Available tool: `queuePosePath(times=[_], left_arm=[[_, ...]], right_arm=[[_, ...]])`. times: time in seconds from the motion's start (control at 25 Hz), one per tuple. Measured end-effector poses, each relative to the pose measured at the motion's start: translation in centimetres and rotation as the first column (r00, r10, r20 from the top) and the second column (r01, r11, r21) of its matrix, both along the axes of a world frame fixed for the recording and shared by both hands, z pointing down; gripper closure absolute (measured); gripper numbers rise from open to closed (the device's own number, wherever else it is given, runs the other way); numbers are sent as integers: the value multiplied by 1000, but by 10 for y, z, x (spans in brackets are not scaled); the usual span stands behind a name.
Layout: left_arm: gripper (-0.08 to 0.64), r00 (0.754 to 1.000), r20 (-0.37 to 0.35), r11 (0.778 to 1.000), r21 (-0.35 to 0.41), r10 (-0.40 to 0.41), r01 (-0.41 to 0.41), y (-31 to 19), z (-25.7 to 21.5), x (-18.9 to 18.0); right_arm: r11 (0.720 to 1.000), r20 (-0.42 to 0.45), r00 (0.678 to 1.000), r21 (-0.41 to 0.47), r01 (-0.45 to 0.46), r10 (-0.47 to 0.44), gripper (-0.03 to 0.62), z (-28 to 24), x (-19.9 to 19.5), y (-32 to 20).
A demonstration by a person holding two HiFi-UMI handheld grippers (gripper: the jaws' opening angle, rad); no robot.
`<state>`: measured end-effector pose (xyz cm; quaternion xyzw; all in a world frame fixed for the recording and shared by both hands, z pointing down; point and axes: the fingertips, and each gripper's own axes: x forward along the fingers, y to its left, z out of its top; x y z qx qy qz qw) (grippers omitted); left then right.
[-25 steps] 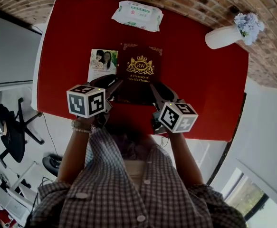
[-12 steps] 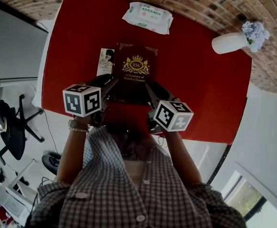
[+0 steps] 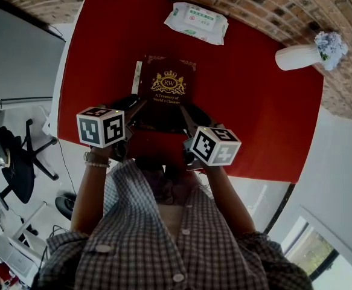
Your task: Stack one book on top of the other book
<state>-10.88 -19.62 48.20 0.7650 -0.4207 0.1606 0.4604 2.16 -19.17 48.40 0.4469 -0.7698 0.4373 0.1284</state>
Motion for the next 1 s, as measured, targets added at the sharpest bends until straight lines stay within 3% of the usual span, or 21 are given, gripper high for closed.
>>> queuePosePath(times=[0.44,1.0], left_arm=[[400,1000,28,1000,-21,3,-3,2,11,-27],[402,1000,15,1000,-8,-1,1,2,21,-31]], right_arm=[[999,-7,1000,-32,-8,7,448,12,-28,4],[1000,-39,999,22,6,-5,448,16,-33,2]])
